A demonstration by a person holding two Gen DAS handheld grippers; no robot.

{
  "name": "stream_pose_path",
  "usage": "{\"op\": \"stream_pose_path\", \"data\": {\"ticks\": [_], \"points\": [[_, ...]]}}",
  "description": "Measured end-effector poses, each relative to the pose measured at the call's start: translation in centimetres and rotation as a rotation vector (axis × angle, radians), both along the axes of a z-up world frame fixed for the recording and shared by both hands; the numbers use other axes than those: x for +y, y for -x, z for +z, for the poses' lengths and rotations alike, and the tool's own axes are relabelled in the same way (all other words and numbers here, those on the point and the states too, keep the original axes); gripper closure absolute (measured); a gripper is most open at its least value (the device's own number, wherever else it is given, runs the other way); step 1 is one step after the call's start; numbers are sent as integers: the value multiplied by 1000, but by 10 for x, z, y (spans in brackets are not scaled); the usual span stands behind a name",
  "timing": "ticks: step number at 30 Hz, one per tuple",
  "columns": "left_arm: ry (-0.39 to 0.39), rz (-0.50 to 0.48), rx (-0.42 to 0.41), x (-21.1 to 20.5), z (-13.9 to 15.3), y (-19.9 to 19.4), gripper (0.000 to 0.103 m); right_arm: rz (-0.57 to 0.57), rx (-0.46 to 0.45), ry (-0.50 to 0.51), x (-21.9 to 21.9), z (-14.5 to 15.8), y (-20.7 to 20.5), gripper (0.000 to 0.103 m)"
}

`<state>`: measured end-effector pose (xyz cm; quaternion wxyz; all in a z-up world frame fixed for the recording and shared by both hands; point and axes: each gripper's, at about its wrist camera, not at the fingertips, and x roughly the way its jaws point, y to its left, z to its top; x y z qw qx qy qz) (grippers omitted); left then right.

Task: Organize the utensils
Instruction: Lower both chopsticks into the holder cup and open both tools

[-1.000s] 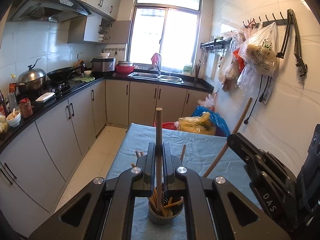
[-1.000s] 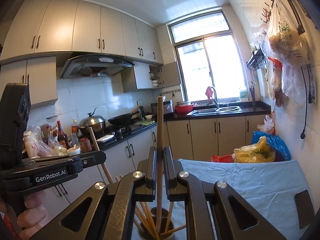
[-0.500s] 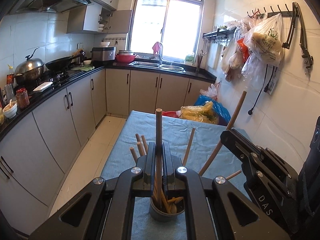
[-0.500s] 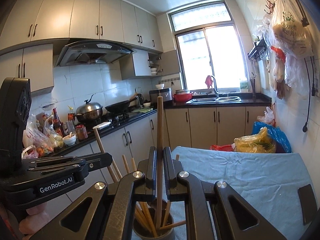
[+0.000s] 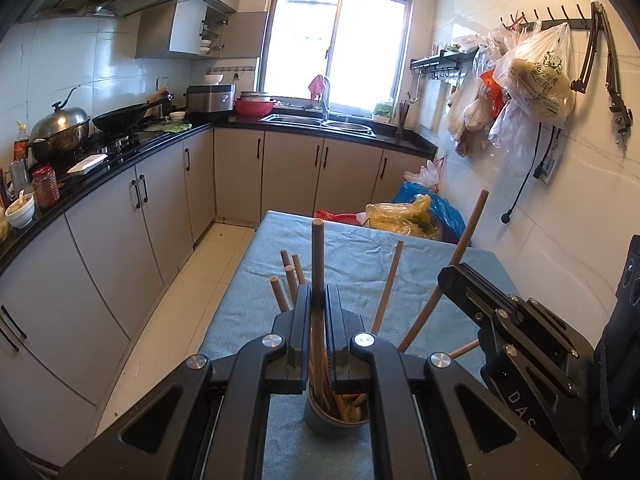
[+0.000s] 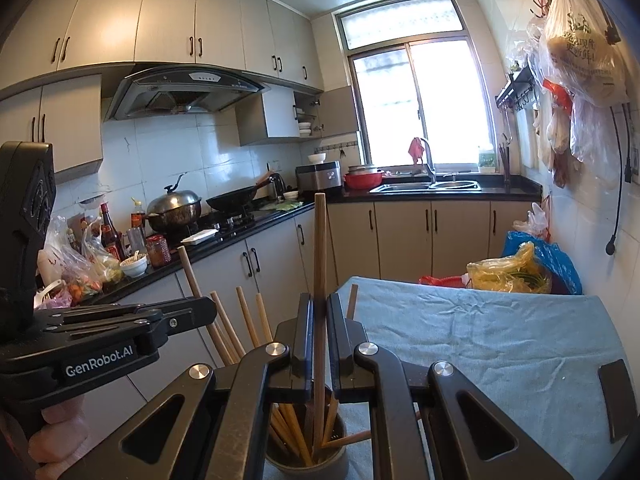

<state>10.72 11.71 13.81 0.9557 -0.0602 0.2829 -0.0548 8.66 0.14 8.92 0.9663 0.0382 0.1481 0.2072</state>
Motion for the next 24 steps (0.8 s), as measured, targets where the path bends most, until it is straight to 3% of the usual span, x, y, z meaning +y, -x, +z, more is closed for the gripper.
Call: {"op": "stream_pose_path", "data": {"ticks": [18,24], "points": [[13,15,24,8,-12,-7,97,10,79,16,1,-15,-15,95],[16,19,8,8,-6,0,83,18,54,-10,-5,-3,-5,80]]}}
